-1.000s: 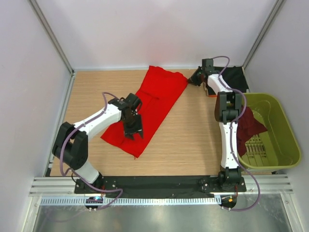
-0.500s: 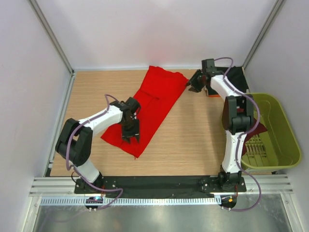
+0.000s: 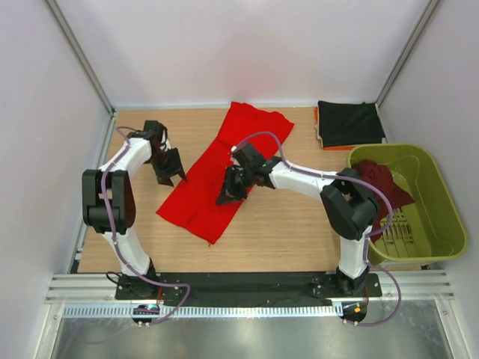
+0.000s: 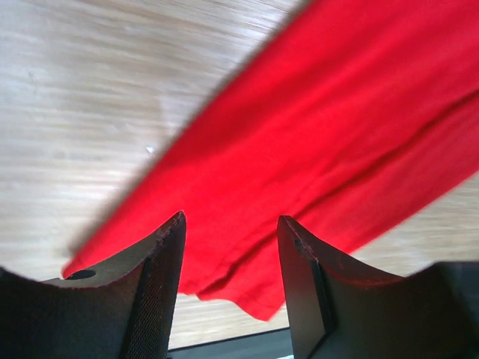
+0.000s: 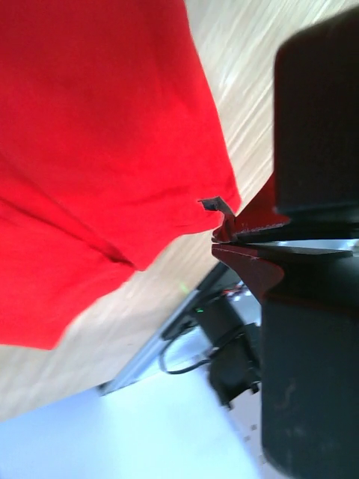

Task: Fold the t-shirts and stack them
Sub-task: Fold the tshirt

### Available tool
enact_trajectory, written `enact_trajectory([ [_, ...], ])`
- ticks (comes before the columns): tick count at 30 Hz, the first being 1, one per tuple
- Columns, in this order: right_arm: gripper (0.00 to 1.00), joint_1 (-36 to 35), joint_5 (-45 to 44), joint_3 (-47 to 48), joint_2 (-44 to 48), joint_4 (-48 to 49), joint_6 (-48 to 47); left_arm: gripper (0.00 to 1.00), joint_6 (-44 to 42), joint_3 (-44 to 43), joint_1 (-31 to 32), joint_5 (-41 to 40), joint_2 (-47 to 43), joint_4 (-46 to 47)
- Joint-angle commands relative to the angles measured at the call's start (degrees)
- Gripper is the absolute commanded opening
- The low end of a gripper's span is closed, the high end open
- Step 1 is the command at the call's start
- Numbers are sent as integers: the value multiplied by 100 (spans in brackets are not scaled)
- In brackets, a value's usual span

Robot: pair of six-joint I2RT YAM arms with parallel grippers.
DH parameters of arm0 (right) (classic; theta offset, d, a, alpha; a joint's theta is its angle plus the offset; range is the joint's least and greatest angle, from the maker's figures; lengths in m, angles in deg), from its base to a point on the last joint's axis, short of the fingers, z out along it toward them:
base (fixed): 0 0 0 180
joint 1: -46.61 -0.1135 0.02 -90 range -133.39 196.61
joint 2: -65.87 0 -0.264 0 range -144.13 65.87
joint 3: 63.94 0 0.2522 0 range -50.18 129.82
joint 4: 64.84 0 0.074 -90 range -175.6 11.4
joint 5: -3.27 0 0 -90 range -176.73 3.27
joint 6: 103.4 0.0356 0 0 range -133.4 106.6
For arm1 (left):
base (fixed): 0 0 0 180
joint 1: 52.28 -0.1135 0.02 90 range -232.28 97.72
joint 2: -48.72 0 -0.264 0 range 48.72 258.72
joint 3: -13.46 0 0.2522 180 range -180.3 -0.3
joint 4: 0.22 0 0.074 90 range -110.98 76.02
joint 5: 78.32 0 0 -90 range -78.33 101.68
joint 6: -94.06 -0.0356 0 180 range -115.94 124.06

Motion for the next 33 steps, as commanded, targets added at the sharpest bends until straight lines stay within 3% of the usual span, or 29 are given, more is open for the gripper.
enact_trajectory([
  [1, 10, -89, 859, -252, -69, 563, 17, 54, -663, -227, 7, 49, 19, -235],
  [7, 7, -739, 1370, -156, -412, 942, 18, 53, -1331, 2, -115, -558, 255, -604],
  [10, 6, -880, 1450, -348, -474, 837, -88, 52, -1332, 168, -230, -427, 370, -578],
  [14, 6, -907, 1300, -787, -543, 1090, -71, 53, -972, 440, -221, -532, 458, -561],
  [22, 6, -1056, 932, -1096, -896, 916, -202, 54, -1086, 485, -221, -1253, 467, -613],
  [27, 6, -1118, 335, -956, -843, 311, -378, 55, -1033, 398, -221, -1762, 590, -639],
  [31, 16, -1206, -52, -728, -335, -155, -212, 54, -1033, 423, -221, -1526, 529, -622],
  [33, 30, -1215, -683, -622, 166, -638, 25, 54, -1042, 459, -221, -1473, 432, -631],
])
